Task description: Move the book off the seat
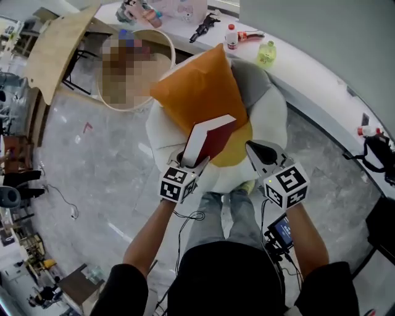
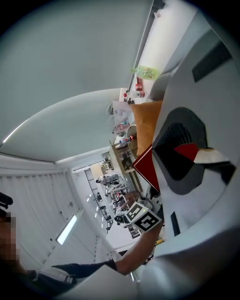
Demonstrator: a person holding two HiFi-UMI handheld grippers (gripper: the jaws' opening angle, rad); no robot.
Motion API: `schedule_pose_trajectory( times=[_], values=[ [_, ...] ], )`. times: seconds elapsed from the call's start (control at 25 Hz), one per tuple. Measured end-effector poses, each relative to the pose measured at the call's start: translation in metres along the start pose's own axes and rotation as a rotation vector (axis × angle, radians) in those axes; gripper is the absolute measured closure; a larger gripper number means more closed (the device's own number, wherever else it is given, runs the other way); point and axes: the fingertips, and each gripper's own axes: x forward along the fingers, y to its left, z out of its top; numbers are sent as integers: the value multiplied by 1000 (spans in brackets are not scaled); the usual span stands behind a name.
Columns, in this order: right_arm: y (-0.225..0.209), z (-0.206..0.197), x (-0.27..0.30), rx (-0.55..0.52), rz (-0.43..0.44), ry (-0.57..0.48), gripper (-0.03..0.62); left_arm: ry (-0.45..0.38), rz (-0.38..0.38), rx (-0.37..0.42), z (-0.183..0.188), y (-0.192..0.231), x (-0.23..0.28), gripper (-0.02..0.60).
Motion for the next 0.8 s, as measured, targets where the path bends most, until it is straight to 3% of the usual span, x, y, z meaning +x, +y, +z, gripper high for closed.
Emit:
schedule_pose_trajectory(
  times=[0.24,0.4,0.6,0.8],
  values=[
    [11,43,-22,-1,-6,-77,588,-203,123,-49,63,-9,-69,334],
    [29,65,-28,-26,33,-116,588,-327,203,-98,83,-13,-119,334],
    [72,77,-15,-96,140,-114,588,-427,334,-158,78,-5,-180,334],
    [141,96,11,-185,269,-110,588,-509,461,-248,49,10,-252,334]
  ],
)
